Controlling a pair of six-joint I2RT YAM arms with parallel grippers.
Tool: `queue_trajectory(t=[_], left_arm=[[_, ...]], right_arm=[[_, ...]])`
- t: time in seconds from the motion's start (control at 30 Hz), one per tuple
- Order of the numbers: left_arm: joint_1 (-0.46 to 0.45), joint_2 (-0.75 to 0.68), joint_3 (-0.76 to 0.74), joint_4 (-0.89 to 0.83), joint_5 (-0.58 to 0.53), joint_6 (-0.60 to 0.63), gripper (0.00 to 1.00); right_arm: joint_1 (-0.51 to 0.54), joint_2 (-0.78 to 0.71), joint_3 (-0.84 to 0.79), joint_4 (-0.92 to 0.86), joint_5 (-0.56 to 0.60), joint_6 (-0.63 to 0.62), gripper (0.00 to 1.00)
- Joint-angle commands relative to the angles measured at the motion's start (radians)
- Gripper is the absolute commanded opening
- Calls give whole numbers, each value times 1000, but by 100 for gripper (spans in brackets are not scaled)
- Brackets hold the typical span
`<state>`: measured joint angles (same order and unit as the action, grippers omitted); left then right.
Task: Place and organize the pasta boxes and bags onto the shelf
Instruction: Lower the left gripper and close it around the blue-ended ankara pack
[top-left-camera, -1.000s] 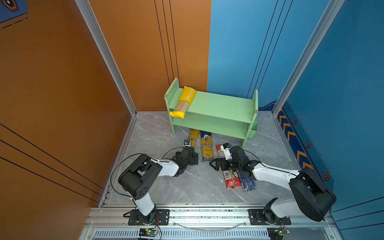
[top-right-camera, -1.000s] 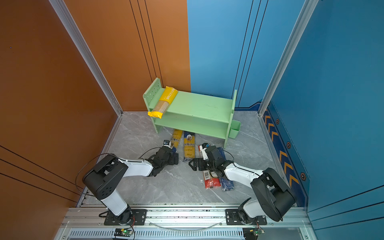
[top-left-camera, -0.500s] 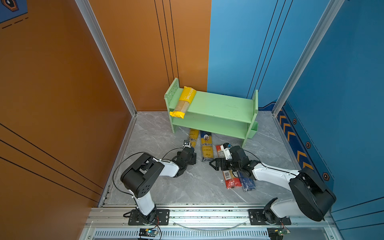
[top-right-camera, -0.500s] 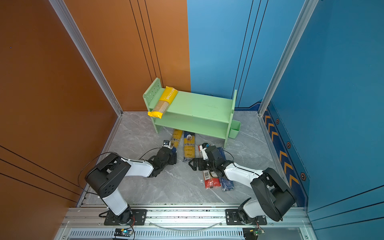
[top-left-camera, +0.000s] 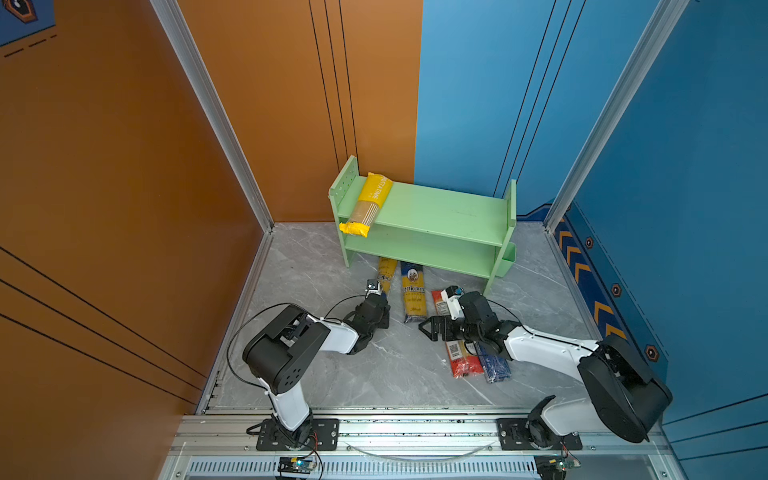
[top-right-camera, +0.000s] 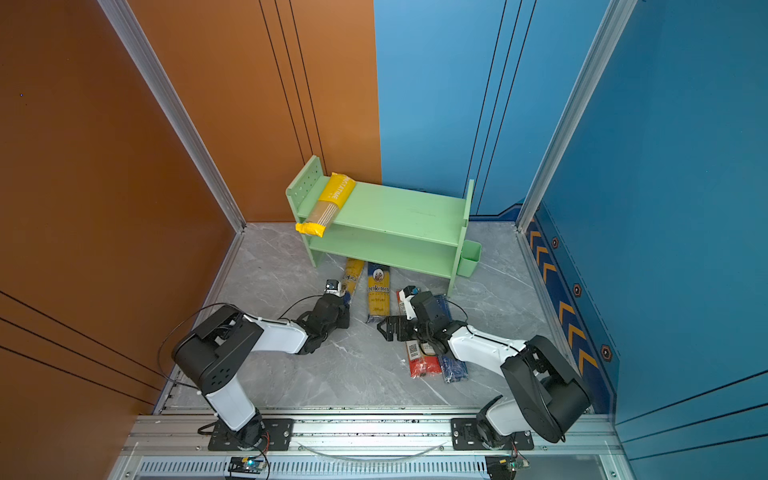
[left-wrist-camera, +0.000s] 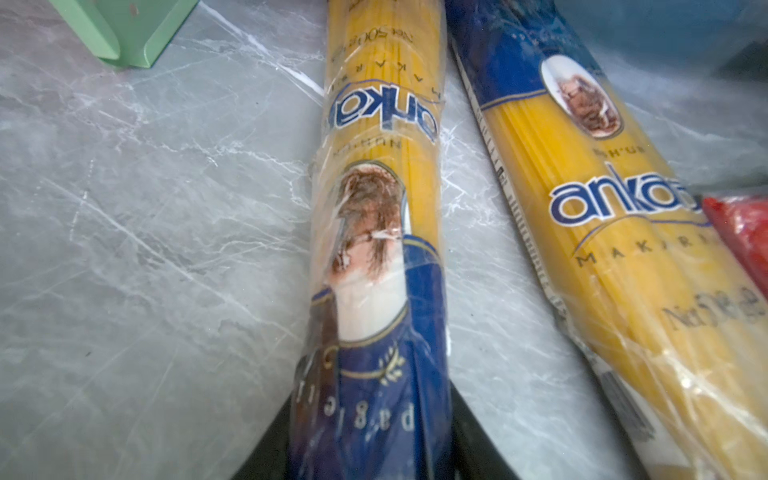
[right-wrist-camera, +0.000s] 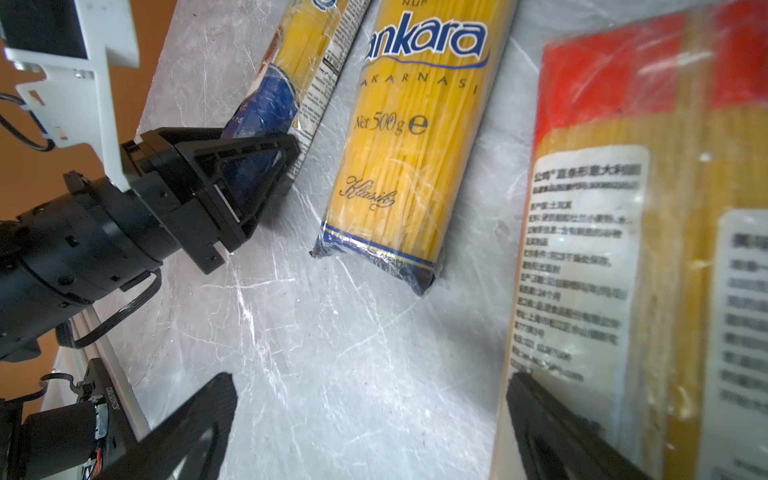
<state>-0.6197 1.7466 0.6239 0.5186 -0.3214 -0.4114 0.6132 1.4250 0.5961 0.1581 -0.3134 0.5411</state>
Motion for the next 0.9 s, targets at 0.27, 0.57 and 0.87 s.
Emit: queue_trajectory(t=[0.27,0.57,0.87], left_arm=[[2,54,-38,-141,109,-7,9],[-1,4,-80,-142,148,-40,0],[-9,-103,-126,-189,171,-84,0]], right_arm=[[-1,-7,-5,4,9,11,100],[-1,-7,-4,1,13,11,100],[-1,3,1,12,13,15,100]])
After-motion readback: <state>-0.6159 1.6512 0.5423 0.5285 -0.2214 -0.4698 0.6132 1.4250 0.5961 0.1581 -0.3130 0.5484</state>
